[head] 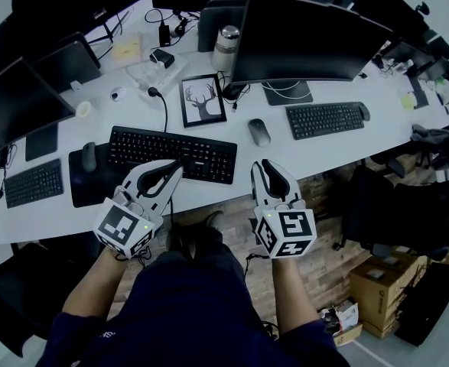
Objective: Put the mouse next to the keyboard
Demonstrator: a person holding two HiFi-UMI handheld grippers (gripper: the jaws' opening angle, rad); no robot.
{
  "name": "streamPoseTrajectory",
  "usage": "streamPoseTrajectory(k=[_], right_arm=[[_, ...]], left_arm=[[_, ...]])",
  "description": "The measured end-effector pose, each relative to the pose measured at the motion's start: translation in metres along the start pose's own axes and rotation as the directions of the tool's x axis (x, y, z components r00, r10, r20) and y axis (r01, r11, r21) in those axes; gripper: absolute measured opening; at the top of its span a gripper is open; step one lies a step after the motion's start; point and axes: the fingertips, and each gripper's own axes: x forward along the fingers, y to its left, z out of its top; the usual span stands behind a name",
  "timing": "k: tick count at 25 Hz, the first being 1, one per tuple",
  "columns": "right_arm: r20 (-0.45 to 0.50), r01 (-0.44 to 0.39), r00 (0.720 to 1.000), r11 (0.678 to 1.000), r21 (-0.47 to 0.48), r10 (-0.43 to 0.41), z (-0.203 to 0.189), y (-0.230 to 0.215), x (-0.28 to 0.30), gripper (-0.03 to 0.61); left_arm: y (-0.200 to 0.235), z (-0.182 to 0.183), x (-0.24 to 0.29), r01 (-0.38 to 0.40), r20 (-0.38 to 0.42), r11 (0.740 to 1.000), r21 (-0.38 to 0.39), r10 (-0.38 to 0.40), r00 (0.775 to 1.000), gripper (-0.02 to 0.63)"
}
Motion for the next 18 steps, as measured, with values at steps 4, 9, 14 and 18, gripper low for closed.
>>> streamPoseTrajectory(k=[4,9,14,18], right_arm=[[0.022,-0.003,1.0,1.0,-0.007,0.003,0.011,0.005,-0.002,0.043],[0.038,-0.003,0.999,1.0,-0.017,0.004,0.016,0.01,-0.003,0.029],[0.033,0.006,0.999,1.0,-0.027,-0.005,0.018,0.012,-0.003,0.005],[0.033,0.001,0.999,0.999,-0.034,0.0,0.018,0.015,-0.003,0.005]], left_arm=[[0.001,0.004,0.0,0.006,0.007,1.0,0.001,-0.006,1.0,0.043],[0.001,0.004,0.002,0.019,0.014,1.0,0.002,-0.019,1.0,0.043],[0.003,0.005,0.002,0.018,0.016,1.0,0.0,-0.018,1.0,0.043],[0.002,0.005,0.002,0.02,0.015,1.0,0.003,-0.02,1.0,0.043]])
